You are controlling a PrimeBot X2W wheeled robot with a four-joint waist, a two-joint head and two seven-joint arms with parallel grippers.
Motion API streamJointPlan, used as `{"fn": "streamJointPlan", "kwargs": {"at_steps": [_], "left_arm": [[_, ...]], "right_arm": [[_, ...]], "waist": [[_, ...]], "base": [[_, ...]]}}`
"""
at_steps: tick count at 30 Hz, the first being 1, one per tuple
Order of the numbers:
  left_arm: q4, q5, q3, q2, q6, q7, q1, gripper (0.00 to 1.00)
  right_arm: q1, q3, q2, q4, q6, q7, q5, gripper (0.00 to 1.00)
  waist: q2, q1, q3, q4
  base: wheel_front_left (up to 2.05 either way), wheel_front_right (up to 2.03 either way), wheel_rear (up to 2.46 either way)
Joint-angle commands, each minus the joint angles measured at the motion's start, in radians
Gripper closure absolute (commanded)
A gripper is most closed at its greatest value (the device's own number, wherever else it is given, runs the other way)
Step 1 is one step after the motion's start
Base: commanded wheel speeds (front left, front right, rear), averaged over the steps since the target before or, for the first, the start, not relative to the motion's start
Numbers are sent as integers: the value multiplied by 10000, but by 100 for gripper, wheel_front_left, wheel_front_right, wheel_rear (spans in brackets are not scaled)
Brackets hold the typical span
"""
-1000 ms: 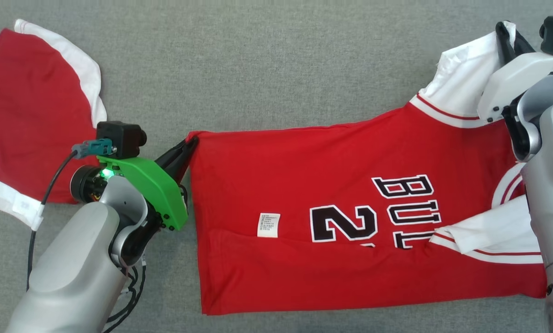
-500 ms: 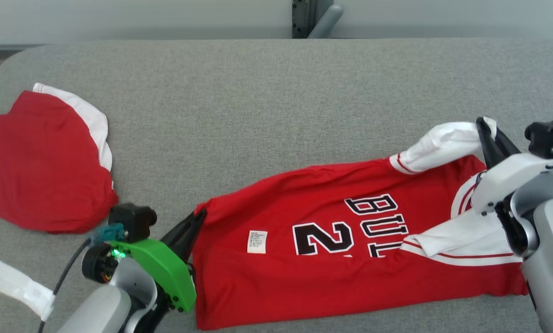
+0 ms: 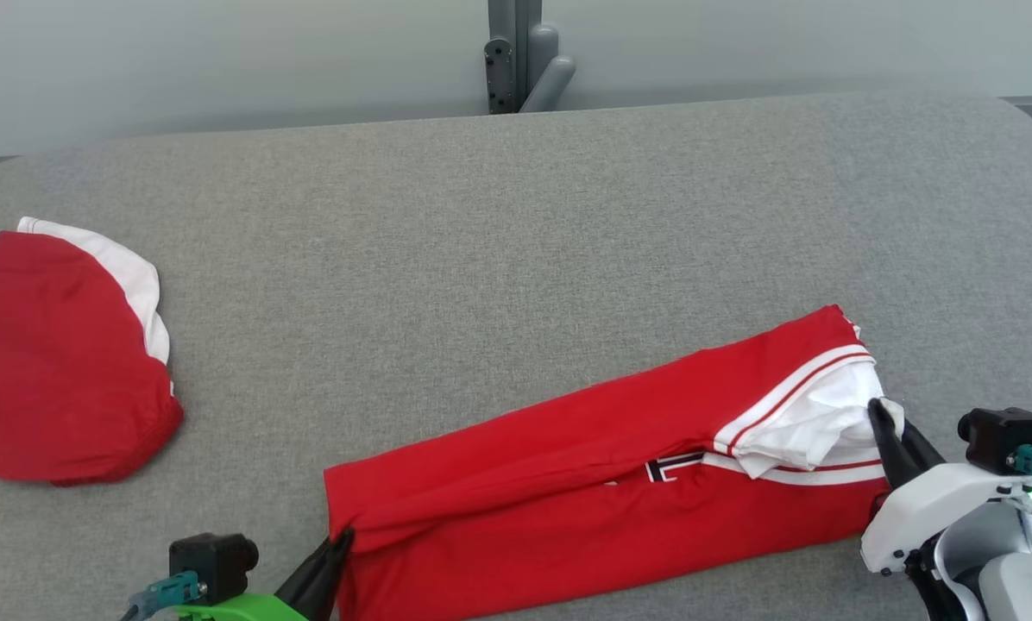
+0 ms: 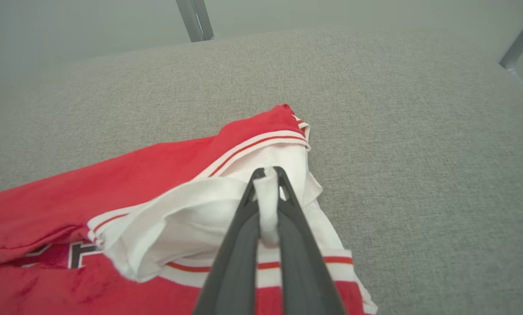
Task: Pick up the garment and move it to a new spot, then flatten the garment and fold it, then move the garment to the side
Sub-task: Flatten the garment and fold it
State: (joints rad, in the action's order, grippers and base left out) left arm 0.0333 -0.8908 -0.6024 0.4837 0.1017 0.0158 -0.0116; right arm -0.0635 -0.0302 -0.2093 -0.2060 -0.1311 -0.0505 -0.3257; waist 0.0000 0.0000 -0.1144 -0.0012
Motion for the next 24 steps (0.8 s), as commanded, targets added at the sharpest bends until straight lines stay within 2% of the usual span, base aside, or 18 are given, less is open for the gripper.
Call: {"fn": "streamJointPlan", "kwargs": {"at_steps": [1,2,3,4,10,13,17,20,24], "left_arm": [[71,-9,55,55,68,-103,161,100],[178,-28,82,36,105,-161,249,89],[267,-27,81,11,108,-236,308,72],[401,7,78,-57,76,-426,386,0],[624,542,413,-148,523,-1745,784,0],[549,776,687,-164,813,-2381,1085,0],[450,1637,1019,-239,1149,-2751,1314,0],[260,2303,1334,-561,1180,-2824,1307,0],[98,3118,1837,-1100,922,-2810,1430,0]], "right_arm": [[132,22,54,-105,7,92,142,100],[155,76,136,-212,7,123,180,100],[171,124,171,-315,7,169,220,86],[181,247,135,-494,7,238,332,0],[177,51,-179,-159,7,125,277,0],[80,-370,-268,440,7,-206,230,0],[-106,-575,-348,701,7,-986,521,0],[-276,-494,-297,253,7,-1486,816,0],[-536,-468,-297,-745,9,-1738,1435,0]], "waist": [[0,0,-5,-86],[0,0,-3,-102],[0,0,6,-113],[0,0,34,-127],[0,0,163,-182],[0,0,200,-178],[0,0,177,-42],[0,0,147,166],[0,0,48,477]], "base": [[0,0,0],[0,0,0],[0,0,0],[0,0,0],[0,0,0],[0,0,0],[0,0,0],[0,0,0],[0,0,0]]}}
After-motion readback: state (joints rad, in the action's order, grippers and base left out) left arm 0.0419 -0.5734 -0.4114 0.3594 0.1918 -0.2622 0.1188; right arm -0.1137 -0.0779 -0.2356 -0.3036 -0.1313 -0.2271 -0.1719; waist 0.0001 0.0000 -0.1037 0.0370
